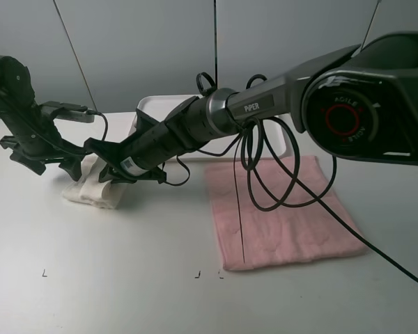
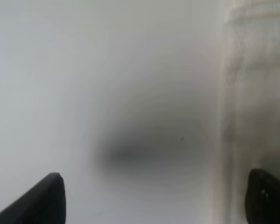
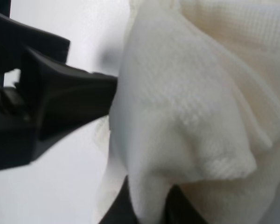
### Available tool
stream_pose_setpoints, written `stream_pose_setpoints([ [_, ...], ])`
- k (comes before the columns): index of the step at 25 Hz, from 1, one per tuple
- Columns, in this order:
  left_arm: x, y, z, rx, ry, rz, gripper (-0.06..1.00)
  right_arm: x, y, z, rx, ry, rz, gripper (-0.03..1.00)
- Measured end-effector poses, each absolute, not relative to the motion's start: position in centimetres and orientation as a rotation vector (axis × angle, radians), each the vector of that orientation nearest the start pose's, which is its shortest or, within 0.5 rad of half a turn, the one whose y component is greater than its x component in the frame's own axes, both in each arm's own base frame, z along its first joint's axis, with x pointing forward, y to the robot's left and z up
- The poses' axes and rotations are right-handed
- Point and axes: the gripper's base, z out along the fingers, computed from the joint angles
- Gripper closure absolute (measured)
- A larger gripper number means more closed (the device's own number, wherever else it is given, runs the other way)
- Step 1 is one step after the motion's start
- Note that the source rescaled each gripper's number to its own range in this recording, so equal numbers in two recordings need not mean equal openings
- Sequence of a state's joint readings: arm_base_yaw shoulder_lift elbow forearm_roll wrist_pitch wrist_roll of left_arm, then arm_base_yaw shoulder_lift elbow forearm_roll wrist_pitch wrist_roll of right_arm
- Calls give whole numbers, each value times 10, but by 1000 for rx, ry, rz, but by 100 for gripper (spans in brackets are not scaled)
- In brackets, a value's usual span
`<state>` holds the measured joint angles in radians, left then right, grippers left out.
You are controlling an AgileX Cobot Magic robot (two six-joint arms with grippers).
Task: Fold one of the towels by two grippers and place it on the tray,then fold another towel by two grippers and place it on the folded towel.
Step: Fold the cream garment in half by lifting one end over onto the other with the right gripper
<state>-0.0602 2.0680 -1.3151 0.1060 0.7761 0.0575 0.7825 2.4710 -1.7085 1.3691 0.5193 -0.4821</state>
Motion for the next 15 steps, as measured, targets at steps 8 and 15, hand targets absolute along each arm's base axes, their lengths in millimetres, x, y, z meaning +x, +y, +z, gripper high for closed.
stream_pose_setpoints([
  [8,413,-16,171,276,2950,147,-4,331,392,72,-189,2684,1279,92],
  [15,428,-15,204,278,2904,188,-4,333,400,83,-78,2571,1444,50],
])
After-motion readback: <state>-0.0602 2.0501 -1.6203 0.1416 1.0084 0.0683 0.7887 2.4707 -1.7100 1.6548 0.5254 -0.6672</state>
